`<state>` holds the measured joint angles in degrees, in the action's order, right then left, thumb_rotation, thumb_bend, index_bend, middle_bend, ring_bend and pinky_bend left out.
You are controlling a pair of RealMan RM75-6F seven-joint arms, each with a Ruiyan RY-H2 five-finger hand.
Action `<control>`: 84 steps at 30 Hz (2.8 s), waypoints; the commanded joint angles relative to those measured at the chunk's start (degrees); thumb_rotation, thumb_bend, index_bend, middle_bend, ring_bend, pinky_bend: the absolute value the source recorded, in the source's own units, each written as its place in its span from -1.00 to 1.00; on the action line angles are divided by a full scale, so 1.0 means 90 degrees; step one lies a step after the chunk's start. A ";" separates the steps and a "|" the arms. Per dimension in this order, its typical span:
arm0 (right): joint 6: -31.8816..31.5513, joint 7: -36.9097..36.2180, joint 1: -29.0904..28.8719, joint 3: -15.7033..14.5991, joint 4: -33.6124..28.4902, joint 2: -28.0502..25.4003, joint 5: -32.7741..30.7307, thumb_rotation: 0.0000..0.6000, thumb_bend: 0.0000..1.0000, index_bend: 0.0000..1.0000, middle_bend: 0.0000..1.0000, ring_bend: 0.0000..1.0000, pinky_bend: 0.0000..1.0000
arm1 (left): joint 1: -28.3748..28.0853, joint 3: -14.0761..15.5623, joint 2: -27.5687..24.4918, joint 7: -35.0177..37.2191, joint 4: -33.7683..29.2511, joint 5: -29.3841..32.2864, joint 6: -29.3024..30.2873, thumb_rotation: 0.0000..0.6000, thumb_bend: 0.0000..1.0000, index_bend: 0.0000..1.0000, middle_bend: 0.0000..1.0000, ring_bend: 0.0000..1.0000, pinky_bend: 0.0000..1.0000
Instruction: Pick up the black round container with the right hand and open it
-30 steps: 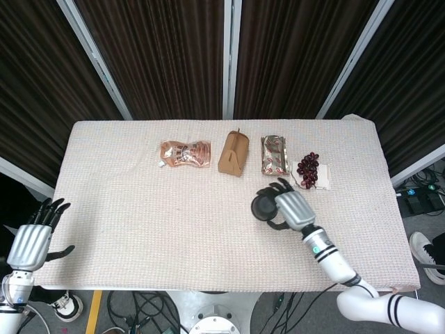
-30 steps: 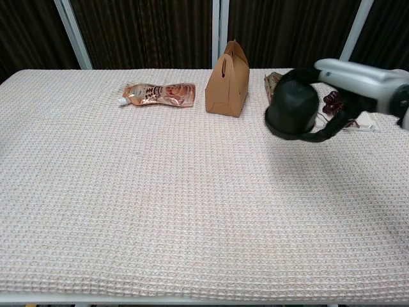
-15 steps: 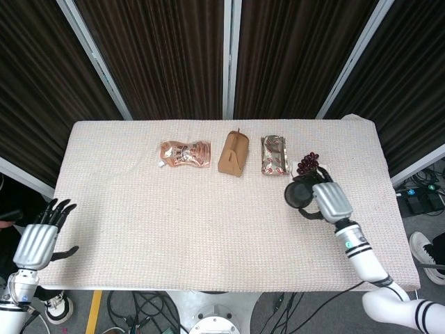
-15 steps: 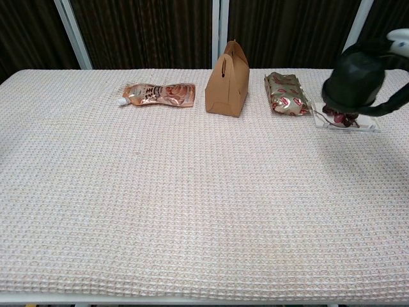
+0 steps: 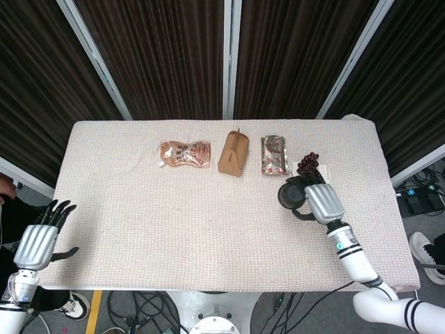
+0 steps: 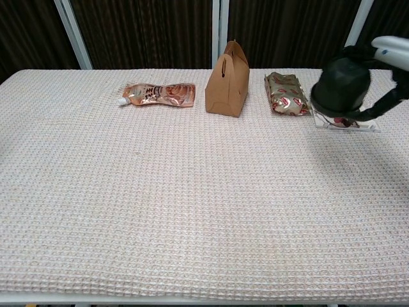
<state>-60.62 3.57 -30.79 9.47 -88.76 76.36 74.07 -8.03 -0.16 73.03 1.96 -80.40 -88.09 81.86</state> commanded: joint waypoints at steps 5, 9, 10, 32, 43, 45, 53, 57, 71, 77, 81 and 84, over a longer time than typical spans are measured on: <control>0.0750 0.0467 -0.0705 -0.0165 0.0280 0.1402 0.0309 1.00 -0.44 -0.09 0.00 -0.74 -1.00 | 0.0096 -0.0020 -0.0136 -0.0130 -0.0165 0.0089 0.0110 1.00 -0.95 -0.74 -0.87 -1.00 -0.56; 0.0397 0.0463 -0.0419 -0.0165 0.0380 0.1154 0.0099 1.00 -0.44 -0.09 0.00 -0.74 -1.00 | 0.0093 -0.0008 -0.0107 -0.0017 -0.0065 0.0118 0.0047 1.00 -0.95 -0.74 -0.87 -1.00 -0.56; 0.0281 0.0419 -0.0307 -0.0177 0.0372 0.1011 0.0060 1.00 -0.44 -0.09 0.00 -0.74 -1.00 | 0.0087 -0.0001 -0.0087 0.0004 -0.0028 0.0118 0.0023 1.00 -0.95 -0.74 -0.87 -1.00 -0.56; -0.0169 -0.0924 0.0370 -0.0786 0.1907 0.1314 0.0801 1.00 -0.55 -0.17 -0.03 -0.75 -1.00 | -0.0060 0.0006 0.0115 -0.0122 0.0036 0.0052 -0.0146 1.00 -0.95 -0.74 -0.87 -1.00 -0.56; 0.0154 -0.0975 0.0317 -0.0731 0.2082 0.1485 0.0651 1.00 -0.61 -0.20 -0.06 -0.76 -1.00 | -0.0084 0.0022 0.0132 -0.0111 0.0043 0.0006 -0.0137 1.00 -0.95 -0.74 -0.87 -1.00 -0.56; 0.0206 -0.0966 0.0303 -0.0711 0.2087 0.1504 0.0619 1.00 -0.63 -0.21 -0.06 -0.76 -1.00 | -0.0080 0.0028 0.0125 -0.0123 0.0039 0.0006 -0.0135 1.00 -0.95 -0.74 -0.87 -1.00 -0.56; 0.0548 -0.0836 0.0240 -0.0703 0.1927 0.1428 0.0439 1.00 -0.92 -0.59 -0.24 -0.83 -1.00 | -0.0075 0.0032 0.0112 -0.0117 0.0027 0.0019 -0.0130 1.00 -0.95 -0.74 -0.87 -1.00 -0.56; 0.0571 -0.0770 0.0259 -0.0712 0.1846 0.1388 0.0405 1.00 -0.98 -0.73 -0.35 -0.90 -1.00 | -0.0072 0.0038 0.0105 -0.0123 0.0029 0.0023 -0.0133 1.00 -0.95 -0.74 -0.87 -1.00 -0.56; 0.0304 -0.0613 0.0351 -0.0643 0.1401 0.1089 0.0458 1.00 -1.00 -0.81 -0.52 -0.98 -1.00 | -0.0074 0.0038 0.0092 -0.0098 0.0004 -0.0009 -0.0093 1.00 -0.95 -0.74 -0.87 -1.00 -0.56; 0.0331 -0.0578 0.0338 -0.0638 0.1388 0.1129 0.0448 1.00 -1.00 -0.81 -0.46 -0.98 -1.00 | -0.0068 0.0037 0.0071 -0.0092 -0.0008 -0.0009 -0.0077 1.00 -0.95 -0.74 -0.87 -1.00 -0.56; 0.0339 -0.0559 0.0338 -0.0632 0.1389 0.1158 0.0430 1.00 -0.97 -0.81 -0.34 -0.98 -1.00 | -0.0068 0.0037 0.0066 -0.0080 -0.0011 -0.0010 -0.0073 1.00 -0.95 -0.74 -0.87 -1.00 -0.56; 0.0293 -0.0548 0.0352 -0.0619 0.1392 0.1174 0.0435 1.00 -0.94 -0.80 -0.26 -0.96 -1.00 | -0.0067 0.0042 0.0068 -0.0070 -0.0001 -0.0014 -0.0074 1.00 -0.95 -0.74 -0.87 -1.00 -0.56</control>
<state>-57.95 -1.38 -27.65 3.88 -76.24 86.90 77.98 -8.63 0.21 73.64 1.33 -80.41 -88.22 81.19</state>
